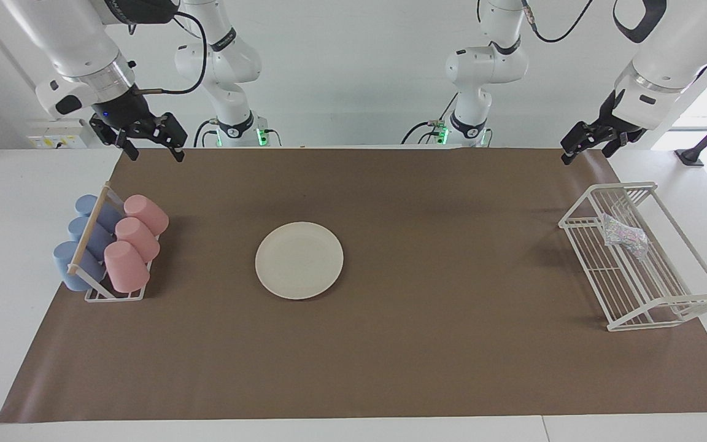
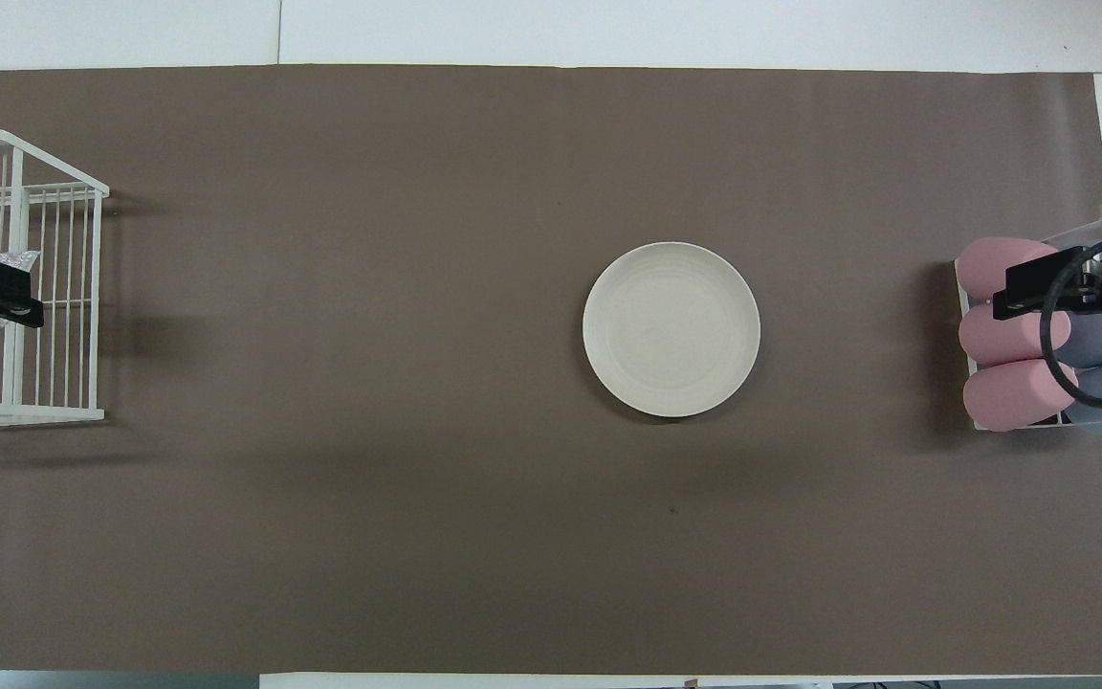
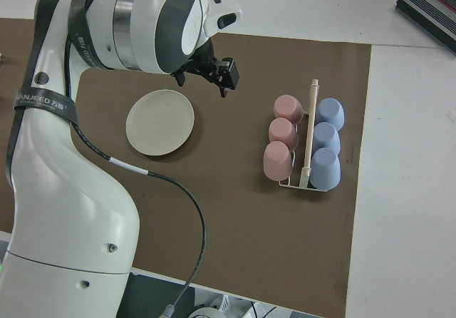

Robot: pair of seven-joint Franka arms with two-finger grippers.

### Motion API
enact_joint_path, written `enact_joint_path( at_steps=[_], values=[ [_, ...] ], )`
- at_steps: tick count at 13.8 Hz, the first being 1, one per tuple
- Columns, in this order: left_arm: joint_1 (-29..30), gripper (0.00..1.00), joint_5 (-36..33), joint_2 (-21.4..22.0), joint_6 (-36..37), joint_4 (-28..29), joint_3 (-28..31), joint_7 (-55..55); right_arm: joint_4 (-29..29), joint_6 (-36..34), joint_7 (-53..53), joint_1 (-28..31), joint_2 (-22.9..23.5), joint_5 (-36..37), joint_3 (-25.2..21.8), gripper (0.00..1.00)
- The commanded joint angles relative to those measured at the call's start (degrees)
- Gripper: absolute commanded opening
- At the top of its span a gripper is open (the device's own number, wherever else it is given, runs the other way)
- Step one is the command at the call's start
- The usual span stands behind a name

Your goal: Wipe plate with sponge

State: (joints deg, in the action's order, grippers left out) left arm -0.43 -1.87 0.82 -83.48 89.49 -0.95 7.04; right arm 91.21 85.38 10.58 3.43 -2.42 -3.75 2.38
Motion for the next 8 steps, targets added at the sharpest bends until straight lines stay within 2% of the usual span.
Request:
enact_joint_path(
  at_steps=[1, 3, 6, 8],
  values=[
    [-0.4, 1.00, -2.5, 1.8, -3.4, 3.8, -0.2, -0.4, 0.3, -1.2, 8.1, 0.5, -0.8, -0.6, 0.5, 1.00],
    [-0.6, 1.00, -5.3, 0.0, -4.8, 4.0, -0.5, 2.6, 0.3, -1.0, 13.6, 0.3, -0.8, -0.7, 0.8, 1.00],
    [-4.8, 1.00, -15.9, -4.0, -7.2, 4.8, -0.5, 2.8, 0.3, -0.7, 24.2, -0.4, -0.8, -2.9, 1.4, 1.00],
    [-7.4, 1.00, -23.8, -8.6, -8.7, 4.5, -0.5, 2.8, 0.3, -0.5, 30.8, -0.4, -0.8, -4.4, 1.3, 1.00]
  ],
)
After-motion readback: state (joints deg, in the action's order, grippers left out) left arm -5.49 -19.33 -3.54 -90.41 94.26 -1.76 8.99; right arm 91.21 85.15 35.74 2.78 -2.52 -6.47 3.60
